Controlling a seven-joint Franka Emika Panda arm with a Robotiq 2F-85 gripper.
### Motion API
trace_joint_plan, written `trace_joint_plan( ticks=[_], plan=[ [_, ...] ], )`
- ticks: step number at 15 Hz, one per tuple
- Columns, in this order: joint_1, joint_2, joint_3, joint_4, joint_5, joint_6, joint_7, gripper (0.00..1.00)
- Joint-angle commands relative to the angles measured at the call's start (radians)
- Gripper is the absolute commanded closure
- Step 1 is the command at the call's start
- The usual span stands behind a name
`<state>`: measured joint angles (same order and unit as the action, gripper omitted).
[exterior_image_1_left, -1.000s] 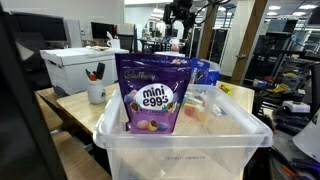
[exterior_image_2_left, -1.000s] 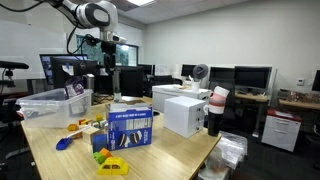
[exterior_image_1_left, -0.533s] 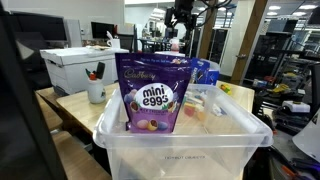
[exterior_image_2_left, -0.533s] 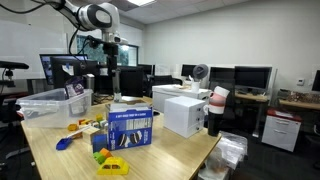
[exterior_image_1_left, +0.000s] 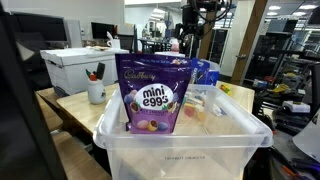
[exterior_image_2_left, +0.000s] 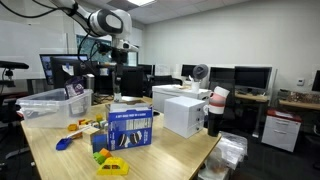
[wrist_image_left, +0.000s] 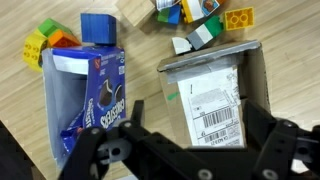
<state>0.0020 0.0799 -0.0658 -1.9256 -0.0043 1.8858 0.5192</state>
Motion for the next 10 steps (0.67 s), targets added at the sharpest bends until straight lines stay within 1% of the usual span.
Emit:
trace_joint_plan(
  ticks=[1,5,8,10],
  plan=[
    [-0.02,-0.013,-0.005,-0.016,0.006,-0.02,-0.018,0.0],
    [-0.054,-0.06,-0.035,-0.083,0.047,0.001,-0.026,0.0],
    [-0.063,-0.066,-0.04,-0.093,0.062,-0.005,-0.021,0.0],
    [-0.068,-0.072,-0.042,-0.104,0.047,-0.021,-0.042,0.0]
  ],
)
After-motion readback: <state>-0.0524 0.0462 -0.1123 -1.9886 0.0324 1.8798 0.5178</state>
